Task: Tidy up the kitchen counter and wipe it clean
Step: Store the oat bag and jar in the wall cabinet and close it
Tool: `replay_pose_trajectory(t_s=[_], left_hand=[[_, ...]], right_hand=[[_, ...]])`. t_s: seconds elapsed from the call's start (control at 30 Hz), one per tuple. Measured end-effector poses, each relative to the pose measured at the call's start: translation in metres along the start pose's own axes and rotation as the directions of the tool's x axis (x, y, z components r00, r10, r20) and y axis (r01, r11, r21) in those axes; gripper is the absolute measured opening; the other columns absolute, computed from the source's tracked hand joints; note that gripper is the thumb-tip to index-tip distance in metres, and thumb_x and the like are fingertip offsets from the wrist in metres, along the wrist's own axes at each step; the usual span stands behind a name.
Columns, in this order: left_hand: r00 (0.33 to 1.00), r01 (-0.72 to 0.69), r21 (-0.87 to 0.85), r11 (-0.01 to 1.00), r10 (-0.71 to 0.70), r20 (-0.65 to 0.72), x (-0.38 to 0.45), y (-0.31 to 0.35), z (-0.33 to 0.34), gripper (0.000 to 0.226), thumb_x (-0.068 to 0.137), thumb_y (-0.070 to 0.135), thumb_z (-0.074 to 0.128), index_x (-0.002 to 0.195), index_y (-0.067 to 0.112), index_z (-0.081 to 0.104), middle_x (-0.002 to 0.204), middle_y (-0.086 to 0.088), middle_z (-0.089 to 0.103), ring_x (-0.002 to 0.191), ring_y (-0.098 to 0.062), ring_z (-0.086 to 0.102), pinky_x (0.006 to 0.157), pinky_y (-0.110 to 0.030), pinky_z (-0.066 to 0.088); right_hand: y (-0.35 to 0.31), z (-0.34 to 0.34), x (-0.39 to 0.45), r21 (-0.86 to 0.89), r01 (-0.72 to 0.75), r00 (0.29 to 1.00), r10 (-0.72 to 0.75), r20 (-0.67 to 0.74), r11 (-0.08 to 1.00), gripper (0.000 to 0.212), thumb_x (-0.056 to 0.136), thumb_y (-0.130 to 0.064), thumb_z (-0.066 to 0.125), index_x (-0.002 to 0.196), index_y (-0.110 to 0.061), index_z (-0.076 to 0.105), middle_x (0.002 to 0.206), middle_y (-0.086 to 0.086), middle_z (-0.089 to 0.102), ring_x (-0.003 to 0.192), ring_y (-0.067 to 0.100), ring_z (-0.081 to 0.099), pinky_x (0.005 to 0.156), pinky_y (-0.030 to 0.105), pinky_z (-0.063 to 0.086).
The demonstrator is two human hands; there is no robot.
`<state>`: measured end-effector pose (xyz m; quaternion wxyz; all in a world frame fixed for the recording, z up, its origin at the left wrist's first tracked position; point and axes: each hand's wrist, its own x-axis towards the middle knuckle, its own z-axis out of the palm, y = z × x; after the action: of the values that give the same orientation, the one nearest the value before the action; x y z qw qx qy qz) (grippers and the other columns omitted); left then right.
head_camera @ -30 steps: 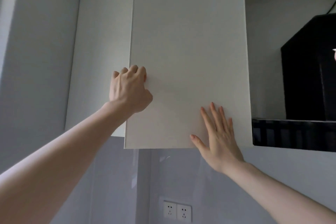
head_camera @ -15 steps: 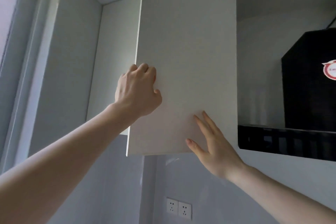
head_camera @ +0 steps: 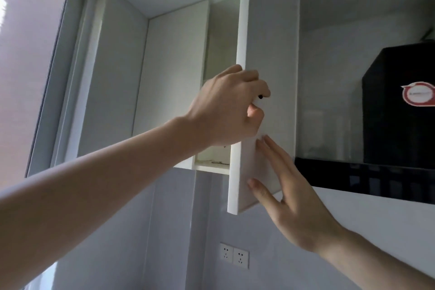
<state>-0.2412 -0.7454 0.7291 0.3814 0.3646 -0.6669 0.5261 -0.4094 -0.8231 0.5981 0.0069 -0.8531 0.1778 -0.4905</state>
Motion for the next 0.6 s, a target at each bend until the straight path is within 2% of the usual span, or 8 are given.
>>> replay_pose_trajectory(t_s=[0.1,0.17,0.23,0.3,0.37,0.47,0.53,0.6], left_hand=[[0.99,-0.095,-0.114,0.989,0.082,-0.114,-0.005,0.016,0.006,0.025,0.085,0.009,0.058,0.1,0.013,0.077,0.097,0.001,0.066,0.084,-0.016,0.051,0.073,-0.037,0.052],[0.982,-0.151,-0.143,0.978,0.132,-0.137,-0.01,0.026,0.009,0.016,0.095,0.008,0.061,0.103,0.008,0.075,0.107,-0.007,0.066,0.089,-0.024,0.057,0.08,-0.036,0.051],[0.976,-0.207,-0.165,0.964,0.193,-0.098,-0.02,0.032,0.01,0.019,0.103,0.008,0.056,0.111,0.003,0.072,0.122,-0.014,0.064,0.102,-0.031,0.061,0.091,-0.039,0.051],[0.973,-0.231,-0.204,0.951,0.231,-0.023,-0.034,0.039,0.01,0.026,0.105,0.003,0.05,0.125,0.0,0.067,0.139,-0.017,0.057,0.119,-0.033,0.059,0.103,-0.037,0.049],[0.975,-0.204,-0.247,0.947,0.22,0.041,-0.052,0.046,0.007,0.038,0.102,-0.005,0.047,0.137,0.0,0.059,0.152,-0.015,0.048,0.13,-0.03,0.055,0.107,-0.034,0.047],[0.982,-0.125,-0.257,0.958,0.157,0.104,-0.077,0.051,0.0,0.061,0.09,-0.02,0.047,0.147,0.003,0.051,0.16,-0.009,0.04,0.14,-0.025,0.049,0.114,-0.034,0.044],[0.988,-0.024,-0.247,0.969,0.06,0.141,-0.099,0.051,-0.005,0.068,0.086,-0.021,0.045,0.147,0.009,0.052,0.161,-0.004,0.039,0.141,-0.022,0.048,0.113,-0.031,0.043],[0.981,0.108,-0.25,0.962,-0.062,0.183,-0.127,0.054,-0.01,0.066,0.086,-0.019,0.045,0.142,0.014,0.056,0.159,0.0,0.041,0.138,-0.021,0.05,0.108,-0.027,0.044]], right_hand=[[-0.01,-0.018,-0.015,0.057,-0.006,1.0,0.005,0.001,0.998,0.072,0.099,-0.055,0.051,0.16,-0.041,0.015,0.161,-0.036,0.01,0.149,-0.01,0.012,0.123,0.032,0.023],[-0.015,-0.028,-0.025,0.077,-0.016,1.0,0.017,-0.007,0.997,0.073,0.1,-0.059,0.049,0.16,-0.04,0.013,0.161,-0.034,0.014,0.15,-0.005,0.018,0.123,0.039,0.027],[-0.018,-0.035,-0.035,0.096,-0.026,0.999,0.028,-0.017,0.995,0.076,0.099,-0.062,0.05,0.16,-0.04,0.012,0.162,-0.032,0.017,0.15,-0.004,0.02,0.122,0.041,0.028],[-0.021,-0.042,-0.047,0.102,-0.033,0.999,0.034,-0.012,0.994,0.076,0.099,-0.059,0.052,0.16,-0.04,0.011,0.162,-0.031,0.017,0.15,-0.004,0.02,0.122,0.042,0.028],[-0.024,-0.048,-0.06,0.085,-0.038,0.999,0.038,0.002,0.996,0.075,0.099,-0.056,0.053,0.16,-0.042,0.011,0.162,-0.034,0.013,0.15,-0.006,0.018,0.122,0.041,0.028],[-0.027,-0.053,-0.079,0.069,-0.041,0.999,0.04,0.021,0.997,0.075,0.098,-0.054,0.054,0.159,-0.043,0.012,0.161,-0.036,0.01,0.149,-0.007,0.017,0.122,0.041,0.03],[-0.029,-0.055,-0.091,0.07,-0.051,0.998,0.049,0.032,0.996,0.074,0.098,-0.052,0.055,0.159,-0.044,0.013,0.161,-0.036,0.012,0.149,-0.008,0.019,0.122,0.04,0.03],[-0.029,-0.056,-0.106,0.092,-0.073,0.997,0.069,0.046,0.993,0.072,0.098,-0.047,0.057,0.158,-0.044,0.017,0.159,-0.036,0.018,0.146,-0.009,0.024,0.121,0.034,0.032]])
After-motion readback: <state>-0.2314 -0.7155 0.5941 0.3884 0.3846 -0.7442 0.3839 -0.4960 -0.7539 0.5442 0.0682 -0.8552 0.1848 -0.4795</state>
